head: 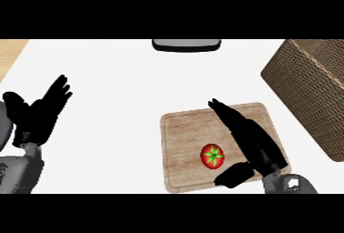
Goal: Pick the tomato from the cutting board and place it in the basket
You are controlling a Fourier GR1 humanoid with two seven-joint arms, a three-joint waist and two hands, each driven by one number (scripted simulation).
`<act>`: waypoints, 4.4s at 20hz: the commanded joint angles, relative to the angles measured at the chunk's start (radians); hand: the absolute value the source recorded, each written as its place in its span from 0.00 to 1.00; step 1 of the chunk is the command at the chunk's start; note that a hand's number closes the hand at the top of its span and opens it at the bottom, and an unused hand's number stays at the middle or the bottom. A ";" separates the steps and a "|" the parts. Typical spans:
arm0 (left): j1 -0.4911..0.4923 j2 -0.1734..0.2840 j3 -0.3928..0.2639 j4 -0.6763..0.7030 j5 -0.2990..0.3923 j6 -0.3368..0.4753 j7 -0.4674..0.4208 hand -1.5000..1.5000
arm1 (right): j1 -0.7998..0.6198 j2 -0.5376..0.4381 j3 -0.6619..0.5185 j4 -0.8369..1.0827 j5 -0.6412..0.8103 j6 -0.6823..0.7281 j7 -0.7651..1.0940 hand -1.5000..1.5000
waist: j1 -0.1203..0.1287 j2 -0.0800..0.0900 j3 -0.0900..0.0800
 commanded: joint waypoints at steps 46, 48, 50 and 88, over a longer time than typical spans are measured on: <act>-0.008 -0.082 0.188 0.066 -0.124 -0.172 -0.050 0.50 | 0.078 0.105 0.017 0.273 0.383 0.011 -0.333 1.00 | -0.005 0.000 0.000; 0.017 -0.101 0.174 -0.055 -0.129 -0.135 0.062 0.50 | 0.105 0.146 0.065 0.253 0.416 0.024 -0.286 1.00 | -0.003 -0.001 0.000; 0.005 -0.154 0.145 0.055 -0.178 -0.109 -0.058 0.50 | 0.068 0.158 0.050 0.303 0.428 0.022 -0.296 1.00 | -0.005 0.000 0.000; -0.043 -0.153 0.118 0.033 -0.179 -0.116 0.003 0.50 | -1.236 0.134 -0.460 1.124 0.815 -0.801 0.855 1.00 | 0.029 0.009 -0.002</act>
